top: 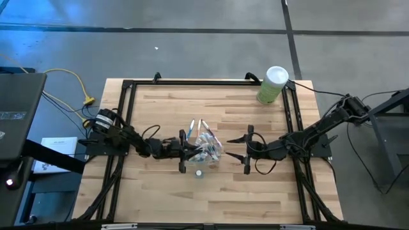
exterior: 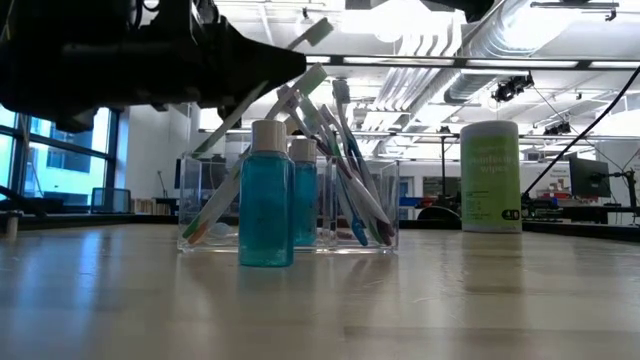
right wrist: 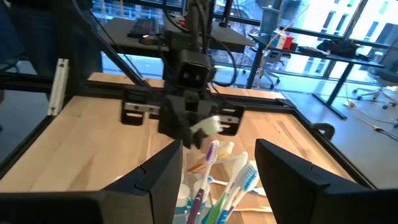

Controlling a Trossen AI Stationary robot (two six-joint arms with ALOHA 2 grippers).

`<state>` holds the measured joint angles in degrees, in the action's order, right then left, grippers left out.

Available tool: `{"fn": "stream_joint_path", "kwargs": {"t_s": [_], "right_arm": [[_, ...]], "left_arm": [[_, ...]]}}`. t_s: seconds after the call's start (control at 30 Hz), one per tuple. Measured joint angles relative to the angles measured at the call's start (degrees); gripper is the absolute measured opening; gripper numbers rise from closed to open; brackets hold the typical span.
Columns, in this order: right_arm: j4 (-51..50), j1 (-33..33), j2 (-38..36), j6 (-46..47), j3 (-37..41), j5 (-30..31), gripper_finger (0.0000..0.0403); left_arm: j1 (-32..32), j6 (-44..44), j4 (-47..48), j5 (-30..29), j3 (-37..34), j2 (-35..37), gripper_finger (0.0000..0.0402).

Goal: Pick & Place toothbrushing station
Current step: Put the green toothbrush into the transparent organizer

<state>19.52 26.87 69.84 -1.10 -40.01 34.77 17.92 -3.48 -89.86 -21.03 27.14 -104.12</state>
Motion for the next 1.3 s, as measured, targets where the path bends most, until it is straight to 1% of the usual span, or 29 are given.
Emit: {"fn": "stream_joint_path", "kwargs": {"t_s": [0.23,0.43,0.67,0.83,0.9,1.07,1.2,1.23,1.3], "right_arm": [[0.7,0.0,0.0,0.4,0.0,-0.5,0.0193],[0.4,0.0,0.0,1.1,0.0,-0.6,0.0193],[0.3,0.0,0.0,0.5,0.0,-0.5,0.0193],[0.2,0.0,0.0,-0.2,0.0,-0.5,0.0193],[0.2,0.0,0.0,-0.5,0.0,-0.5,0.0193],[0.2,0.0,0.0,-0.8,0.0,-0.5,0.0193],[0.2,0.0,0.0,-0.9,0.0,-0.4,0.0193],[0.2,0.0,0.0,-0.9,0.0,-0.4,0.0193],[0.2,0.0,0.0,-1.0,0.0,-0.4,0.0193]], "left_arm": [[-0.7,-0.5,0.0,0.0,0.0,-0.7,0.0027],[-1.6,-3.3,0.0,-0.1,0.0,-1.9,0.0027],[0.5,-3.3,0.0,-0.2,-0.1,-3.5,0.0027],[1.7,-3.0,0.1,-1.6,-0.1,-3.5,0.0027],[1.8,-2.5,0.6,-1.6,-0.1,-3.5,0.0027],[1.8,-2.3,5.3,-1.7,-0.2,-3.5,0.0027],[1.7,-2.3,6.5,-1.8,-0.2,-3.5,0.0027],[1.7,-2.3,6.6,-2.3,-0.2,-3.5,0.0027],[2.0,-2.3,6.7,-5.4,-0.2,-3.4,0.0029]]}}
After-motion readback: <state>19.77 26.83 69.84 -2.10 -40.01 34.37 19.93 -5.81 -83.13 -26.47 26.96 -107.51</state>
